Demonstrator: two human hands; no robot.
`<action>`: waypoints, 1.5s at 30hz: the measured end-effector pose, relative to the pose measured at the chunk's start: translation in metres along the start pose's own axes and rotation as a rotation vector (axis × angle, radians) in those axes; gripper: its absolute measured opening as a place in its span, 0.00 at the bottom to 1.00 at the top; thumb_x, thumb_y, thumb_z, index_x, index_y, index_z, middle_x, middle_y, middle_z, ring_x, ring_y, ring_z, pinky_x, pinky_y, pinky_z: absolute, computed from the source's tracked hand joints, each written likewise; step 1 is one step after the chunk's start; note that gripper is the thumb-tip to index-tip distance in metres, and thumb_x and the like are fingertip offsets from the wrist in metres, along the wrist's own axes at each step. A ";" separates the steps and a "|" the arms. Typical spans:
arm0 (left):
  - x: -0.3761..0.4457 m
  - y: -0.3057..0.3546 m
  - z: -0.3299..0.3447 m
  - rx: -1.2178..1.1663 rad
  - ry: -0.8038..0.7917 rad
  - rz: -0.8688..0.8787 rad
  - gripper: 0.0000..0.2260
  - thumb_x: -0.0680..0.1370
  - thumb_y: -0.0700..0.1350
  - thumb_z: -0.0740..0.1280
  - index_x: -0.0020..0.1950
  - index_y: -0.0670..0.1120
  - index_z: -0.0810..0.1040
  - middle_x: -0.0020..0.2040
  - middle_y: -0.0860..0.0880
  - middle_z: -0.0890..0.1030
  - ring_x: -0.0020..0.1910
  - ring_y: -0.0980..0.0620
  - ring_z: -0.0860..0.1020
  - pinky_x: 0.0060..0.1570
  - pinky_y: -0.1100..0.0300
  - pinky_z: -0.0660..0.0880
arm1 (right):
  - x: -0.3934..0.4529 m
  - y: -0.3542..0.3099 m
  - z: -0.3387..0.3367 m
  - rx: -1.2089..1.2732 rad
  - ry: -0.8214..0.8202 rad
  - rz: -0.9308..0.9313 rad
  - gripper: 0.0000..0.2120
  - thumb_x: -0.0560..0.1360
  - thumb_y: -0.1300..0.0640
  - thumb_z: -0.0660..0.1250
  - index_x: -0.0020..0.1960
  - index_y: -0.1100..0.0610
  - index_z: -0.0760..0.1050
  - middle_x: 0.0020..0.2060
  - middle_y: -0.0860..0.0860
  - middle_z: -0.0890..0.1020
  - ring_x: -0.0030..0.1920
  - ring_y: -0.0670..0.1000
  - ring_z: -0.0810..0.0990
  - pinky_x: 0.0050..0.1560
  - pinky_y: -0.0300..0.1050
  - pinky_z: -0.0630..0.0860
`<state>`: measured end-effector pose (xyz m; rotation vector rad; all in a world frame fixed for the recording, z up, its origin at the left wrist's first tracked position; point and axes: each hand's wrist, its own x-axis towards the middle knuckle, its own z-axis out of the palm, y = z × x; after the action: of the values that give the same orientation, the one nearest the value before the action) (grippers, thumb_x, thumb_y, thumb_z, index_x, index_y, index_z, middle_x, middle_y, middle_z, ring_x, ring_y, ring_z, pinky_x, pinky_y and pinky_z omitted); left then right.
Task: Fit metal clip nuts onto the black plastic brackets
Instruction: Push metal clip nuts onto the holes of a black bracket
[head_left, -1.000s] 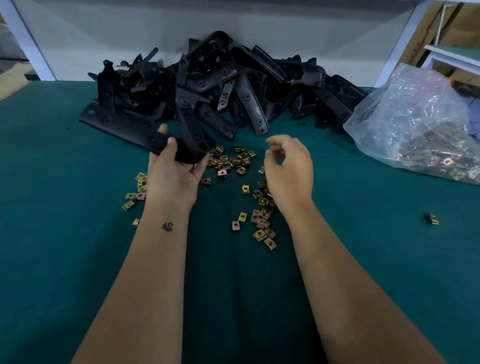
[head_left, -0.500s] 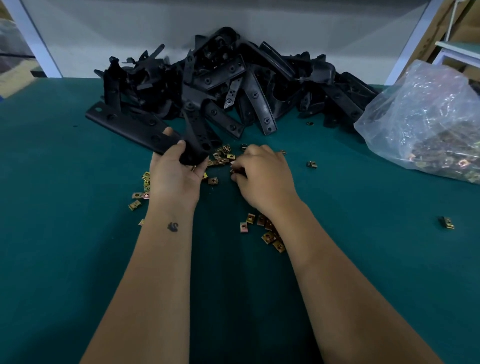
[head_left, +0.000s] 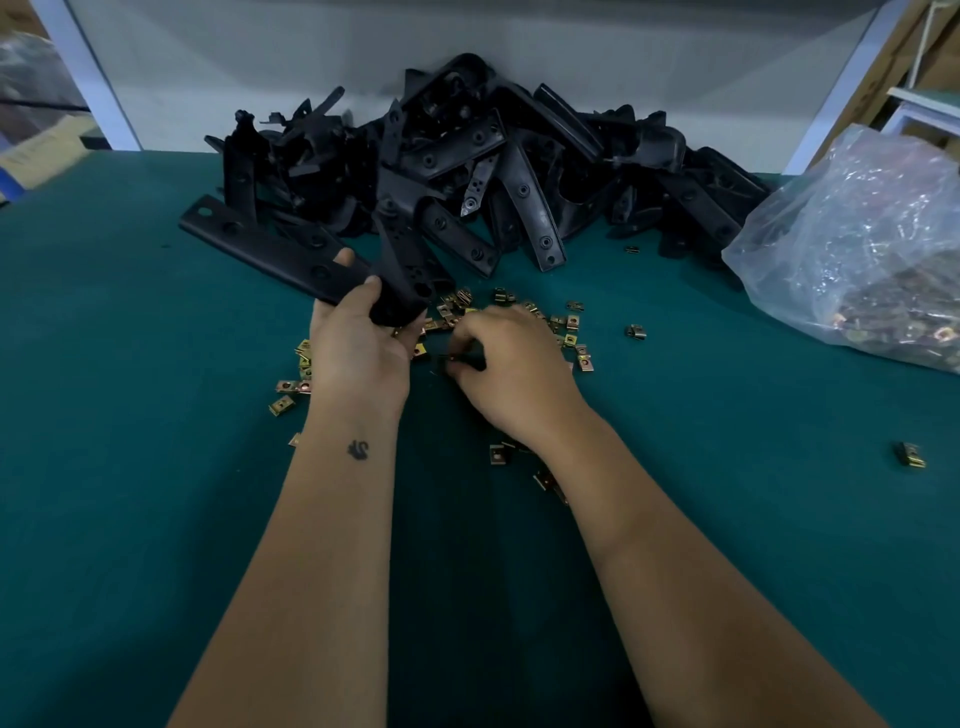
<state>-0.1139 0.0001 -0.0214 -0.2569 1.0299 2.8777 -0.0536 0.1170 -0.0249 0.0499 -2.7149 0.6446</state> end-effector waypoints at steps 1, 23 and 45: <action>0.000 -0.001 0.000 0.003 -0.011 -0.003 0.12 0.83 0.36 0.59 0.62 0.49 0.75 0.53 0.48 0.83 0.46 0.51 0.84 0.40 0.56 0.81 | -0.001 0.001 -0.003 0.133 0.029 0.058 0.02 0.74 0.59 0.71 0.46 0.54 0.79 0.41 0.46 0.79 0.48 0.50 0.77 0.47 0.43 0.72; -0.028 -0.027 0.018 -0.095 -0.336 -0.320 0.19 0.67 0.38 0.72 0.57 0.47 0.75 0.48 0.45 0.86 0.46 0.49 0.85 0.41 0.58 0.80 | -0.001 0.016 -0.030 1.472 0.218 0.470 0.10 0.75 0.71 0.64 0.43 0.59 0.78 0.33 0.51 0.83 0.34 0.47 0.80 0.41 0.40 0.77; -0.024 -0.034 0.016 0.018 -0.370 -0.298 0.16 0.70 0.37 0.72 0.53 0.53 0.77 0.51 0.48 0.85 0.46 0.51 0.84 0.38 0.57 0.80 | -0.002 0.013 -0.030 1.580 0.288 0.499 0.07 0.78 0.63 0.67 0.41 0.56 0.76 0.41 0.54 0.84 0.40 0.50 0.83 0.43 0.42 0.81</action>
<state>-0.0881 0.0363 -0.0264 0.1138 0.8638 2.5172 -0.0433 0.1415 -0.0057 -0.3024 -1.3060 2.4438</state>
